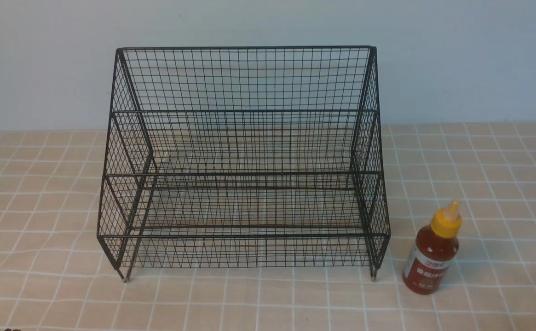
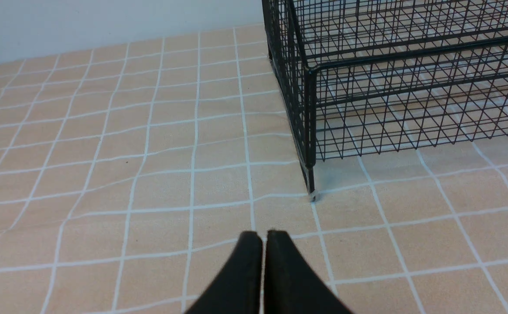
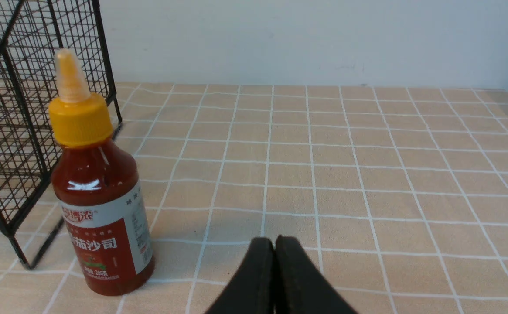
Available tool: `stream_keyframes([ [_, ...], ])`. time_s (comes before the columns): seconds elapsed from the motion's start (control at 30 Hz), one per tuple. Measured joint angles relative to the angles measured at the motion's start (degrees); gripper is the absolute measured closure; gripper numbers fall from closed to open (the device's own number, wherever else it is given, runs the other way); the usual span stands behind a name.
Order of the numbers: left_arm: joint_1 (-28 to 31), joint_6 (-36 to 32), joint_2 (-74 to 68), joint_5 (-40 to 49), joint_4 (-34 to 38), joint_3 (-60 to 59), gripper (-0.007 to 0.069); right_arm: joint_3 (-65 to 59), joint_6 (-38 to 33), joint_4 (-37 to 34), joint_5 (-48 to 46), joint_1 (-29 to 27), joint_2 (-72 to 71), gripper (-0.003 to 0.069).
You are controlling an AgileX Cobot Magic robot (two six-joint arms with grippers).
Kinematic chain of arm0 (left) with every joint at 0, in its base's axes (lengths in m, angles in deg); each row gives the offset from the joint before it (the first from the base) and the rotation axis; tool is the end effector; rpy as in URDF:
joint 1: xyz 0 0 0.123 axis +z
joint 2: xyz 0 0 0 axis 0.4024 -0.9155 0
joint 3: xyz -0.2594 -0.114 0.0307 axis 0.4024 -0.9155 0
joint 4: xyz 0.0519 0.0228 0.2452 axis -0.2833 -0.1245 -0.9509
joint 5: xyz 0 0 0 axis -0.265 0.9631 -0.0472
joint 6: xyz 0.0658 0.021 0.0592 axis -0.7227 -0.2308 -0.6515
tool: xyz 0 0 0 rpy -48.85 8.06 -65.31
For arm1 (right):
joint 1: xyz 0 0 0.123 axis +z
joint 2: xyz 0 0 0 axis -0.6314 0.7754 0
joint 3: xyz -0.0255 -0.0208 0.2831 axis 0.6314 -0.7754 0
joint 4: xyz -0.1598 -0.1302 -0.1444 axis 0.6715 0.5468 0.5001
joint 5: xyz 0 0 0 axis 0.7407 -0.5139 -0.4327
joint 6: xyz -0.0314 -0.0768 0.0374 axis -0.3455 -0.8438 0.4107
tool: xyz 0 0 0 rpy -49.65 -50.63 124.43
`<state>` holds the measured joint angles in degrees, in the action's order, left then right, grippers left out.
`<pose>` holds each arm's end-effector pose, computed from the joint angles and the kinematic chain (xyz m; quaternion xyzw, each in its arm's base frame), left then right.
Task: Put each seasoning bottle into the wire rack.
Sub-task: Use the right arm to grab the condiment bottle closest to it
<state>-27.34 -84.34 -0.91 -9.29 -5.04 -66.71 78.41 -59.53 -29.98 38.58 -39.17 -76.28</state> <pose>0.0518 -0.0055 0.1713 0.0686 0.8049 -0.0023 0.5894 0.0520 -0.0001 0.1732 0.0058 0.8065 0.0042 0.5912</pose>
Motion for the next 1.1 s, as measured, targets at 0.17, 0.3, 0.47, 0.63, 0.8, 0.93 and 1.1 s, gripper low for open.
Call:
stream_keyframes([
  [0.17, 0.0, 0.0, 0.0, 0.0, 0.0, 0.0, 0.0631, 0.0, 0.0, 0.0, 0.0, 0.0, 0.0, 0.0668],
  [0.3, 0.0, 0.0, 0.0, 0.0, 0.0, 0.0, 0.0631, 0.0, 0.0, 0.0, 0.0, 0.0, 0.0, 0.0668],
  [0.47, 0.0, 0.0, 0.0, 0.0, 0.0, 0.0, 0.0631, 0.0, 0.0, 0.0, 0.0, 0.0, 0.0, 0.0668],
  [0.63, 0.0, 0.0, 0.0, 0.0, 0.0, 0.0, 0.0631, 0.0, 0.0, 0.0, 0.0, 0.0, 0.0, 0.0668],
  [0.8, 0.0, 0.0, 0.0, 0.0, 0.0, 0.0, 0.0631, 0.0, 0.0, -0.3, 0.0, 0.0, 0.0, 0.0668],
  [0.93, 0.0, 0.0, 0.0, 0.0, 0.0, 0.0, 0.0631, -0.3, 0.5, -2.1, 1.4, 0.0, 0.0, 0.0668],
  [1.1, 0.0, 0.0, 0.0, 0.0, 0.0, 0.0, 0.0631, -0.6, 1.3, -11.9, 12.4, 0.0, 0.0, 0.0668],
])
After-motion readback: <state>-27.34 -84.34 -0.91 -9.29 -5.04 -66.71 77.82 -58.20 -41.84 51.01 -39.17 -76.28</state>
